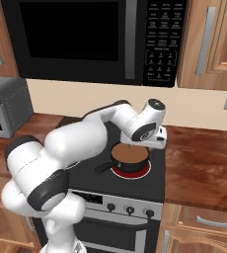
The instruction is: Pick up the sugar cube(s) and place them in the saucepan with hot chocolate.
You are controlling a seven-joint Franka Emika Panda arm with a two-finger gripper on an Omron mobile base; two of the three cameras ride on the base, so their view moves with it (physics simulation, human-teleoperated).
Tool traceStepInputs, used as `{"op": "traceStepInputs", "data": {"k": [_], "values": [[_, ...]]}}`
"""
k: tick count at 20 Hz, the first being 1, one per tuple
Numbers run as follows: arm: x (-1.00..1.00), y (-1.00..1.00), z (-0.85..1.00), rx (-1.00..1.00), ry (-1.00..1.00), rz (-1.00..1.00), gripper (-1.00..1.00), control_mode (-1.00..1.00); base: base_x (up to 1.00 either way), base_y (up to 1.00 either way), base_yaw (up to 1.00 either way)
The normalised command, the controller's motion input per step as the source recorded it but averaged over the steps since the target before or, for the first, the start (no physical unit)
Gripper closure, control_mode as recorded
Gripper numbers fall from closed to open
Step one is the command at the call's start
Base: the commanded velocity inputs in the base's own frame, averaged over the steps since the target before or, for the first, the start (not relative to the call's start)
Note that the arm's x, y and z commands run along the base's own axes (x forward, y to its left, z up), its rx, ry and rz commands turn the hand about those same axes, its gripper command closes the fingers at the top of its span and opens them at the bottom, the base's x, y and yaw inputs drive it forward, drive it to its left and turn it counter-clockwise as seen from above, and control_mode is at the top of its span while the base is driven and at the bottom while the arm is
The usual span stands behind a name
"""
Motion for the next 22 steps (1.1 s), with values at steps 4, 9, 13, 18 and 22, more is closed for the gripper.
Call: {"op": "traceStepInputs", "data": {"k": [4,9,13,18,22], "values": [[-0.36,-0.01,0.14,0.03,-0.1,0.0,-1.0,-1.0,0.0,0.0,0.0],[-0.31,0.0,0.2,0.01,-0.07,0.0,-1.0,-1.0,0.0,0.0,0.0],[-0.24,0.0,0.17,0.01,-0.01,0.0,-1.0,-1.0,0.0,0.0,0.0],[-0.34,0.27,0.08,0.0,0.0,0.0,-1.0,-1.0,0.0,0.0,0.0],[-0.41,0.55,0.1,0.0,0.02,0.0,-1.0,-1.0,0.0,0.0,0.0]]}}
